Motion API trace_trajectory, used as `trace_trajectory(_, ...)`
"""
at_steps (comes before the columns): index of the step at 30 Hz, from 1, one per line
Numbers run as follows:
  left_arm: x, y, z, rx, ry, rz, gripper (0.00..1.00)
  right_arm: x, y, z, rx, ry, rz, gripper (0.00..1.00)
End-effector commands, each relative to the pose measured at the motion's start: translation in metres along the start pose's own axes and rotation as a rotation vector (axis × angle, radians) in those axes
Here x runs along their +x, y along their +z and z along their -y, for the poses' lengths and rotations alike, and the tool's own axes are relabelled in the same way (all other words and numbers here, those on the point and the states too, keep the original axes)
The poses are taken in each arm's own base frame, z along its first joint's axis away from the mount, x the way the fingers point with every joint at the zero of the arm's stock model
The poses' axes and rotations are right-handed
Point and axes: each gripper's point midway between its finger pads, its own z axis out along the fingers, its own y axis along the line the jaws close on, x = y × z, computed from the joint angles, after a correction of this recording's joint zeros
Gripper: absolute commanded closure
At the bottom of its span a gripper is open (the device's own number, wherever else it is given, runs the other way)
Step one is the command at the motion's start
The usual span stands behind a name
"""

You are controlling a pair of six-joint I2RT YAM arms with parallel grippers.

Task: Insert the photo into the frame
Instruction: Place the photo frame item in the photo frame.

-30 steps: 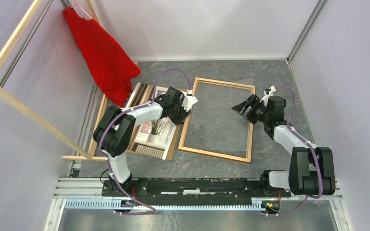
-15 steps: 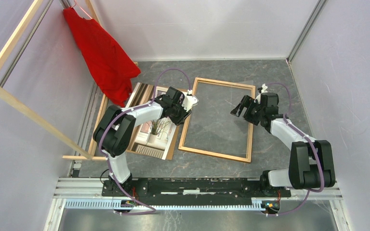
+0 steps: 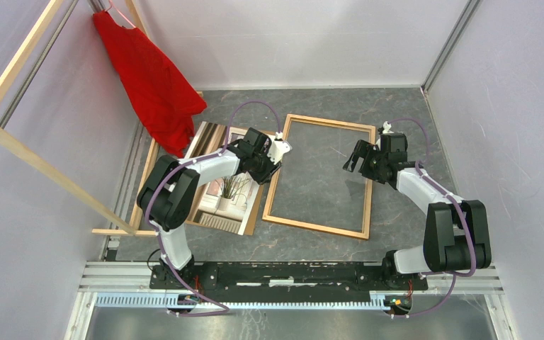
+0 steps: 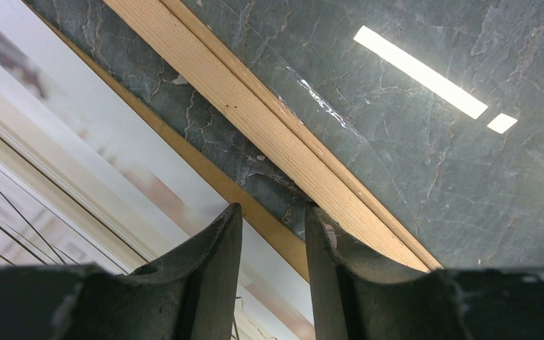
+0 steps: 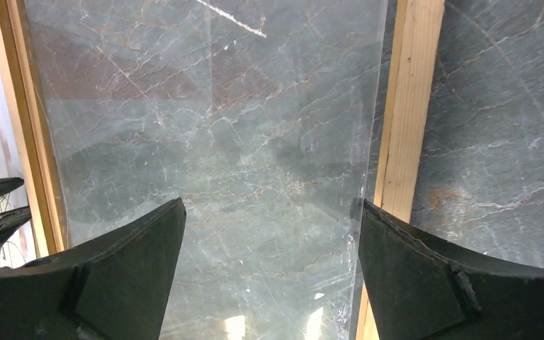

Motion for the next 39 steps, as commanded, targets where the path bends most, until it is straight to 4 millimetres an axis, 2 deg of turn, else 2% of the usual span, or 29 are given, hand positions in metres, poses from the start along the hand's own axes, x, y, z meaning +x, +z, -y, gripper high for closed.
trace_trajectory(1,0.009,0.002,0.021,0.090,0.008,-0.031,0.55,-0.029,-0.004,-0.005,0.022,-0.047,0.073,0.06)
trace_trajectory(23,0.009,0.003,0.021,0.093,0.010,-0.033,0.55,-0.028,-0.005,0.002,0.056,-0.039,0.071,0.03)
trace_trajectory(31,-0.005,0.007,0.020,0.098,0.007,-0.010,0.55,-0.035,-0.024,0.003,-0.008,0.005,0.122,0.02)
trace_trajectory(32,-0.007,0.009,0.020,0.098,0.008,-0.010,0.55,-0.037,-0.028,0.011,-0.007,0.031,0.133,0.02)
trace_trajectory(39,-0.033,0.018,0.012,0.084,0.029,0.011,0.56,-0.018,-0.035,0.019,-0.041,0.049,0.123,0.02)
